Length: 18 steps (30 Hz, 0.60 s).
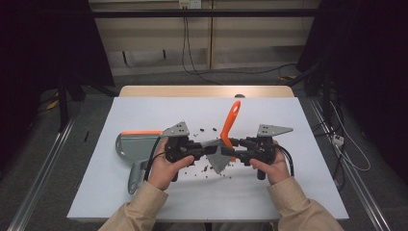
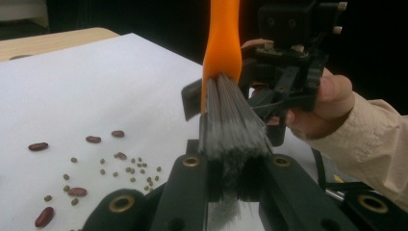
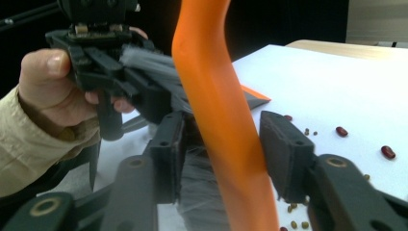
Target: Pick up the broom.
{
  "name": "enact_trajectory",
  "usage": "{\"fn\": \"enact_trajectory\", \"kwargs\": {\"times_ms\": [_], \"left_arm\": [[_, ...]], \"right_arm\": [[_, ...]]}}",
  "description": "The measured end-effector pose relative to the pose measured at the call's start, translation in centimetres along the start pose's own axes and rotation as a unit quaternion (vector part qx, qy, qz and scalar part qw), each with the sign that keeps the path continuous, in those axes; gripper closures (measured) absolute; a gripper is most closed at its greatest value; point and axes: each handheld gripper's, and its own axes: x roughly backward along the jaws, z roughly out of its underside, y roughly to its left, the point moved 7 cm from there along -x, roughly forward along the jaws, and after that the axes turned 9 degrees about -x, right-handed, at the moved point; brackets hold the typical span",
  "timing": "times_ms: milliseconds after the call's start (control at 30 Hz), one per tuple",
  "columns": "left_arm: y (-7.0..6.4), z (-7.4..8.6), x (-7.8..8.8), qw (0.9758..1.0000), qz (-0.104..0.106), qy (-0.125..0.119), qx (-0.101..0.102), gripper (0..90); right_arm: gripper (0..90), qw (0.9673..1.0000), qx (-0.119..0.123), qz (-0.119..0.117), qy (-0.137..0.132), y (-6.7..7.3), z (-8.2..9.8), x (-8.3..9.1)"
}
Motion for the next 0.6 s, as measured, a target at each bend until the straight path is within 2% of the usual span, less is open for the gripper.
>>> {"fn": "enact_trajectory", "kwargs": {"times_ms": [100, 133, 167, 233, 267, 300, 333, 367, 400, 433, 600], "left_arm": [[0.6, -0.1, 0.3, 0.9998, -0.016, -0.007, 0.004, 83.3], [0.8, -0.1, 0.4, 0.9997, -0.014, -0.016, 0.013, 81.3], [1.0, -0.1, 0.5, 0.9994, -0.022, -0.02, 0.016, 78.1], [1.3, -0.2, 0.7, 0.9991, -0.034, -0.02, 0.014, 71.4], [1.5, -0.2, 0.8, 0.9985, -0.052, -0.018, 0.007, 68.2], [1.7, -0.2, 1.0, 0.9975, -0.068, -0.017, 0.006, 60.1], [1.8, -0.2, 1.2, 0.9973, -0.071, -0.017, 0.011, 52.9], [2.0, -0.2, 1.5, 0.9971, -0.074, -0.017, 0.012, 52.7], [2.2, -0.2, 1.7, 0.9961, -0.086, -0.015, 0.011, 50.8], [2.4, -0.1, 1.8, 0.9956, -0.093, -0.011, 0.009, 46.0], [2.8, 0.1, 2.0, 0.9943, -0.106, 0.006, -0.005, 37.9]], "right_arm": [[67.9, 0.9998, 0.006, -0.001, 0.017, 0.2, 0.2, 0.1], [69.2, 0.9997, 0.009, -0.004, 0.021, 0.4, 0.2, 0.2], [69.5, 0.9997, 0.008, -0.003, 0.024, 0.5, 0.1, 0.2], [69.7, 0.9995, 0.016, 0.006, 0.026, 0.7, -0.2, 0.3], [69.7, 0.9994, 0.017, 0.014, 0.027, 0.7, -0.4, 0.5], [69.8, 0.9993, 0.015, 0.023, 0.024, 0.6, -0.6, 0.8], [69.8, 0.9991, 0.013, 0.034, 0.022, 0.4, -0.8, 1.1], [69.8, 0.9986, 0.011, 0.048, 0.021, 0.1, -1.0, 1.5], [69.8, 0.9978, 0.004, 0.062, 0.023, -0.2, -1.1, 2.0], [69.8, 0.9967, -0.001, 0.076, 0.026, -0.5, -1.1, 2.4], [69.8, 0.9913, -0.009, 0.129, 0.024, -1.7, -1.7, 4.0]]}}
